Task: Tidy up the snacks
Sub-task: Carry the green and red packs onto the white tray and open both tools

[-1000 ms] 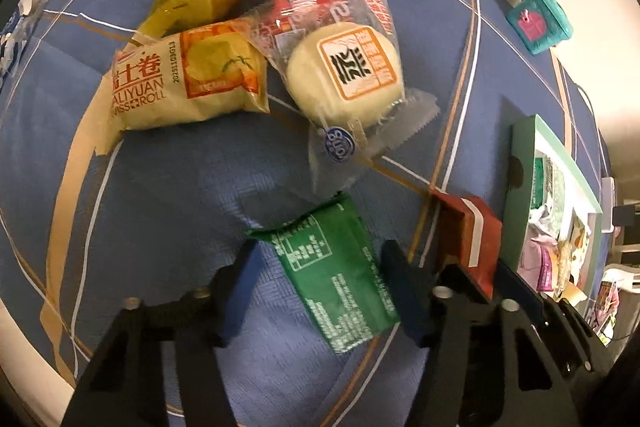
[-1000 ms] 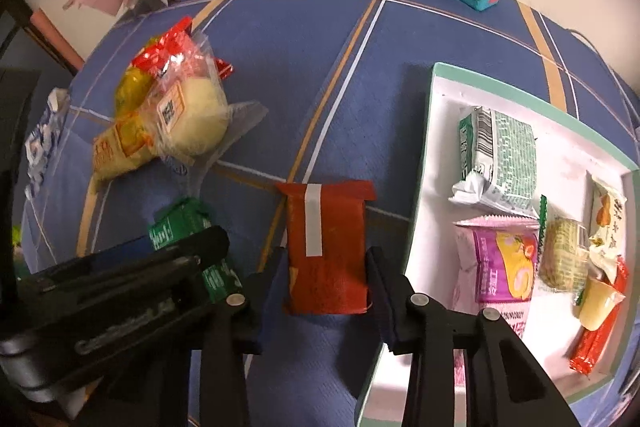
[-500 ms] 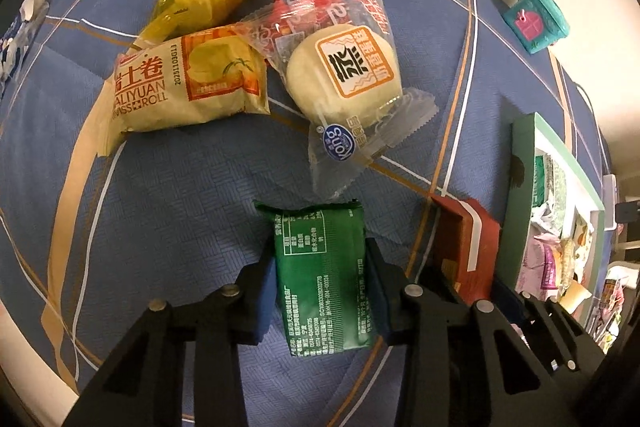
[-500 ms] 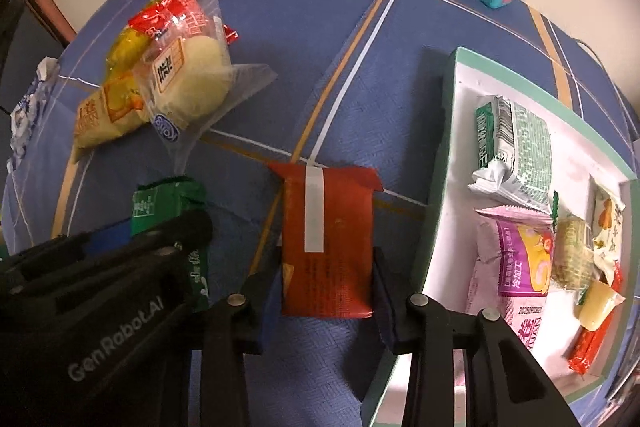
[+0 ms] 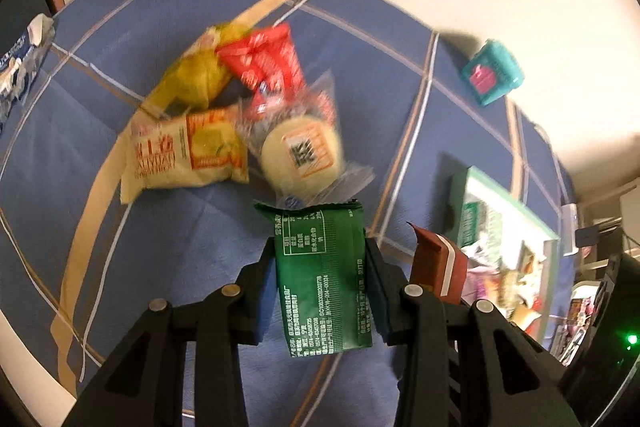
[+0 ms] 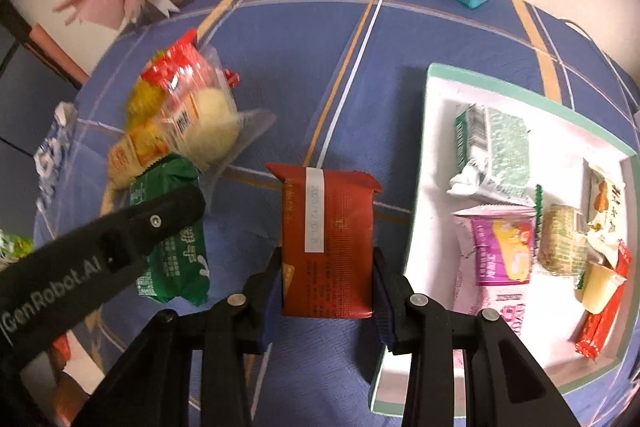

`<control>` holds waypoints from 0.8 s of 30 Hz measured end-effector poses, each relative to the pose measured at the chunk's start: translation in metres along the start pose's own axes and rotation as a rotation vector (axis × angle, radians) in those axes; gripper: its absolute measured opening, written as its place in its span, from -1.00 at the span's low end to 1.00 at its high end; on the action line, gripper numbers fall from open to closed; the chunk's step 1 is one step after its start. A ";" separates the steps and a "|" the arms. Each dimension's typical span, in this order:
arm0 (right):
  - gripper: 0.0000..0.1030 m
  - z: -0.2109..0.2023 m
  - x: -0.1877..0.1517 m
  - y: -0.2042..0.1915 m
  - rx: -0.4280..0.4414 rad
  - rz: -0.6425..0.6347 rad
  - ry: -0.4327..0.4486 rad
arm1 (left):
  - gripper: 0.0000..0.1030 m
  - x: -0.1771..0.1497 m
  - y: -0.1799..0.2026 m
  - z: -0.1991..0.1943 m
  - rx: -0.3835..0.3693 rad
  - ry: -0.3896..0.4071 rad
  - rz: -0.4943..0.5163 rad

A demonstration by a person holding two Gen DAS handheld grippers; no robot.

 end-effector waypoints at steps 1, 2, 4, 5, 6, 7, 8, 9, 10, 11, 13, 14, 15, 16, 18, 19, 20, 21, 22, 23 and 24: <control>-0.19 -0.004 0.004 0.004 0.002 0.003 0.010 | -0.20 0.001 0.002 -0.004 -0.008 0.011 -0.002; -0.19 -0.012 0.007 0.006 0.009 0.012 0.028 | -0.20 0.003 0.004 -0.010 -0.017 0.025 -0.003; -0.19 -0.025 0.011 0.010 0.016 0.025 0.054 | -0.20 0.007 0.010 -0.019 -0.027 0.050 -0.005; -0.19 -0.033 0.013 0.014 0.018 0.035 0.071 | -0.20 0.009 0.012 -0.022 -0.031 0.062 -0.004; -0.19 -0.040 0.015 0.018 0.016 0.044 0.085 | -0.20 0.011 0.013 -0.028 -0.035 0.078 -0.003; -0.19 -0.038 0.015 0.016 0.012 0.049 0.094 | -0.20 0.013 0.015 -0.032 -0.039 0.088 -0.002; -0.20 -0.045 0.015 0.021 0.006 0.056 0.108 | -0.20 0.014 0.017 -0.034 -0.042 0.097 -0.003; -0.20 -0.051 0.014 0.025 0.001 0.063 0.117 | -0.20 0.016 0.019 -0.038 -0.048 0.107 -0.004; -0.20 -0.055 0.014 0.029 -0.004 0.069 0.123 | -0.20 0.017 0.021 -0.039 -0.053 0.114 -0.007; -0.20 -0.058 0.015 0.035 -0.011 0.080 0.126 | -0.20 0.018 0.023 -0.040 -0.057 0.119 -0.010; -0.20 -0.057 0.016 0.036 -0.022 0.099 0.131 | -0.20 0.021 0.029 -0.038 -0.058 0.129 -0.012; -0.20 -0.057 0.016 0.040 -0.025 0.108 0.132 | -0.20 0.021 0.032 -0.038 -0.057 0.131 -0.010; -0.20 -0.058 0.015 0.048 -0.027 0.124 0.133 | -0.20 0.021 0.035 -0.037 -0.059 0.131 -0.007; -0.20 -0.059 0.010 0.054 -0.032 0.142 0.134 | -0.20 0.020 0.040 -0.035 -0.062 0.128 -0.006; -0.20 -0.062 0.006 0.073 -0.066 0.173 0.124 | -0.20 0.017 0.050 -0.030 -0.070 0.117 0.004; -0.20 -0.061 0.004 0.080 -0.080 0.183 0.118 | -0.20 0.015 0.055 -0.028 -0.074 0.111 0.011; -0.20 -0.062 0.001 0.090 -0.097 0.201 0.110 | -0.20 0.013 0.059 -0.027 -0.077 0.105 0.019; -0.20 -0.062 -0.002 0.101 -0.103 0.221 0.105 | -0.20 0.010 0.066 -0.024 -0.082 0.098 0.030; -0.20 -0.063 -0.005 0.112 -0.102 0.240 0.103 | -0.20 0.008 0.072 -0.023 -0.086 0.094 0.039; -0.20 -0.067 -0.008 0.122 -0.104 0.260 0.103 | -0.20 0.007 0.078 -0.022 -0.090 0.090 0.049; -0.20 -0.069 -0.010 0.128 -0.108 0.272 0.103 | -0.20 0.004 0.086 -0.019 -0.094 0.085 0.064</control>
Point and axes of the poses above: each gripper's, at about its wrist camera, not at the fingertips, and z roughly the way its jaws point, y to its right, x to its top, the point moved 7 cm from there along z, roughly the way its jaws point, and after that the axes turned 4 degrees about -z, right-handed, at the moved point
